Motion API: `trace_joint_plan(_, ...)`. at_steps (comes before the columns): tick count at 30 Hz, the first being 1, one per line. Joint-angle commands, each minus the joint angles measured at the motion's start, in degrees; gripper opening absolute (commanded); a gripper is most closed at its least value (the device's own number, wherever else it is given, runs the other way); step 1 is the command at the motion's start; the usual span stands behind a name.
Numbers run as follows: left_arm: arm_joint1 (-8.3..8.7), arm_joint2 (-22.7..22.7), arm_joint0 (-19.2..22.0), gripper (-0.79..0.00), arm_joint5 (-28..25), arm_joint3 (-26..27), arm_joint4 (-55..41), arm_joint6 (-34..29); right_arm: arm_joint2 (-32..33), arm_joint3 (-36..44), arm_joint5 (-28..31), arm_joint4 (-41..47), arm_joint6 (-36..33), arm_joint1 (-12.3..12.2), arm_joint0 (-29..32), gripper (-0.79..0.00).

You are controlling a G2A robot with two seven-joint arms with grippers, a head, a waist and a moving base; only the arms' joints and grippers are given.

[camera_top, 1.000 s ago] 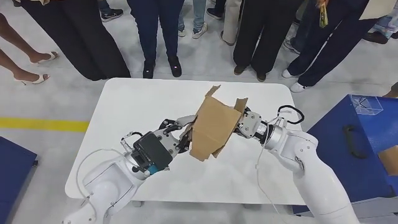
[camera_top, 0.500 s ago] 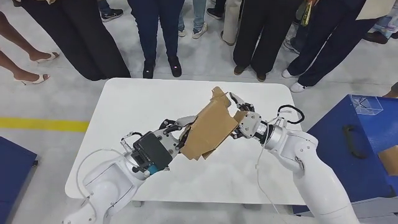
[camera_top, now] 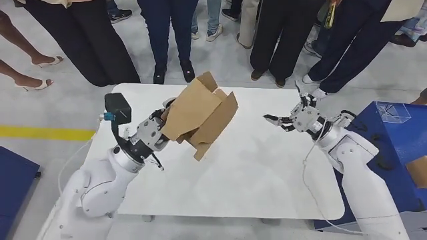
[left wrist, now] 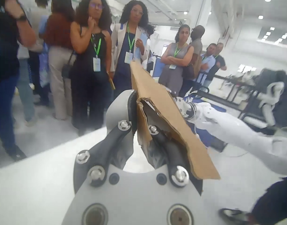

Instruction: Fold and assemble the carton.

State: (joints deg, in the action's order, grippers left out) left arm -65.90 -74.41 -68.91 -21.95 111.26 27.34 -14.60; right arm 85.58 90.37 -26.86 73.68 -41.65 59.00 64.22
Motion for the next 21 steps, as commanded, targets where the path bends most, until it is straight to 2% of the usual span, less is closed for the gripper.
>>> trace_joint_plan(1, -0.04, 0.3, 2.0, -0.785, 1.7, -3.6, -14.8, -7.5, 1.3, 1.6, 4.5, -5.3, -7.1, -0.4, 0.5, 0.0)
trace_joint_plan(6, -0.58, 2.5, 6.4, -0.785, 5.8, -11.0, -40.1, -20.3, 2.8, 5.9, 14.6, -17.1, -16.8, -1.1, 1.7, 0.0)
trace_joint_plan(9, -0.87, 3.7, 8.6, -0.785, 8.4, -14.5, -48.8, -25.8, 2.7, 8.3, 21.1, -22.7, -19.5, -1.2, 2.7, 0.0)
trace_joint_plan(11, -1.02, 4.4, 9.6, -0.785, 9.7, -16.2, -51.5, -28.1, 2.5, 9.9, 25.3, -26.4, -20.9, -1.3, 3.2, 0.0)
trace_joint_plan(16, -1.45, 6.9, 11.1, -0.785, 13.2, -19.9, -56.7, -32.8, 1.5, 12.3, 30.5, -29.8, -22.0, -1.3, 3.9, 0.0)
trace_joint_plan(21, -1.77, 8.9, 12.0, -0.785, 15.2, -22.2, -57.9, -35.4, 0.7, 13.0, 31.2, -32.4, -22.7, -1.3, 3.7, 0.0)
